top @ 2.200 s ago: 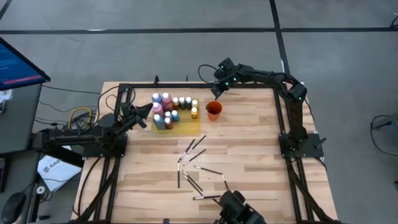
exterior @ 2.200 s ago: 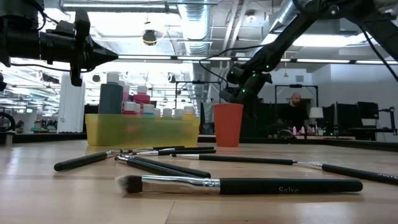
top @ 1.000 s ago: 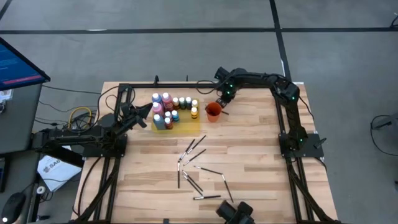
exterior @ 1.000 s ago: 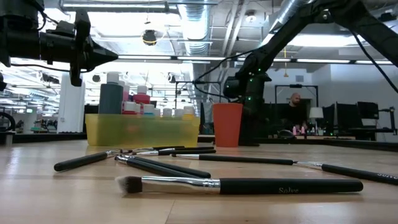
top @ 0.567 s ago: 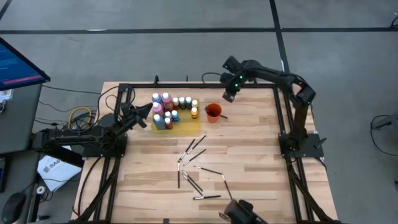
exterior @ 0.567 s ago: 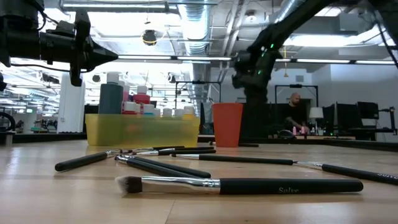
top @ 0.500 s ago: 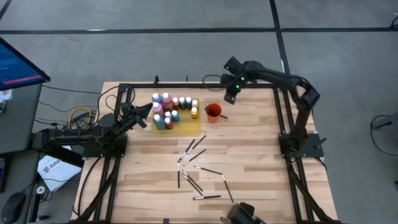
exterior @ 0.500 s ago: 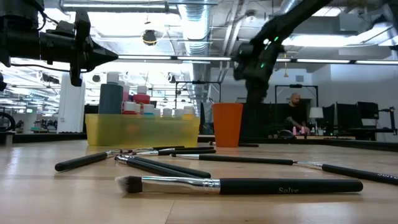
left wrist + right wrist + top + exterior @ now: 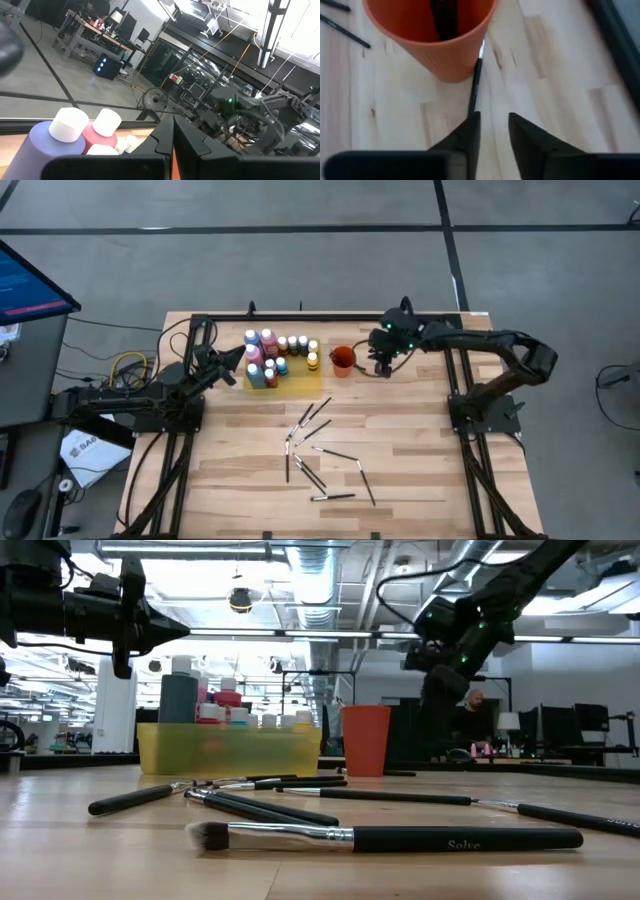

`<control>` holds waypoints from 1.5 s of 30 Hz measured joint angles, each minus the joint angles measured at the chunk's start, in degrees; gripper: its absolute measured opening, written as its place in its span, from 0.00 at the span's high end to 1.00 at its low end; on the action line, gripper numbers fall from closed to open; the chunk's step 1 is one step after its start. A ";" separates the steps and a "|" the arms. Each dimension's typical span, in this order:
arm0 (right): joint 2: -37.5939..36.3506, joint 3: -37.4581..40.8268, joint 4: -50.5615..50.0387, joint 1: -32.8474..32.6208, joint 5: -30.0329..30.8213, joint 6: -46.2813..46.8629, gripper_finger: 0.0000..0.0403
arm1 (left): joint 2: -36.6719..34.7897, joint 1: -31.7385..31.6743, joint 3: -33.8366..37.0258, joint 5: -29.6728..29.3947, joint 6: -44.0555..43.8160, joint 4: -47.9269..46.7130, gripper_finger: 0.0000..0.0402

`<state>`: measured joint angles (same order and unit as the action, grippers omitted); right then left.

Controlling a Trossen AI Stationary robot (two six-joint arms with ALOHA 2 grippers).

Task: Pick & Place Paint Supplies
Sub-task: Put the silver paint brush into the orange cup

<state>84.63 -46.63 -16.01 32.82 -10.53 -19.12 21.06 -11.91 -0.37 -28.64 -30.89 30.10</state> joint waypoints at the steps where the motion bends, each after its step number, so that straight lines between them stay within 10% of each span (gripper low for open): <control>1: 0.88 0.10 0.60 -0.31 0.13 0.29 0.73 | 0.00 -0.01 0.00 0.00 0.00 0.00 1.00; 11: 10.36 0.07 3.95 -2.08 0.11 2.84 0.58 | 0.00 0.00 0.00 0.00 0.00 0.00 1.00; 28: 17.47 -0.43 6.83 -5.06 6.79 2.22 0.86 | 0.00 -0.01 -0.01 -0.01 0.00 -0.02 1.00; 45: 2.81 12.24 -1.23 -3.23 7.83 17.16 0.99 | 0.00 0.00 0.00 -0.01 0.00 -0.02 1.00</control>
<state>87.44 -34.39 -17.24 29.60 -2.70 -1.96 21.06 -11.91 -0.37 -28.66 -30.89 30.09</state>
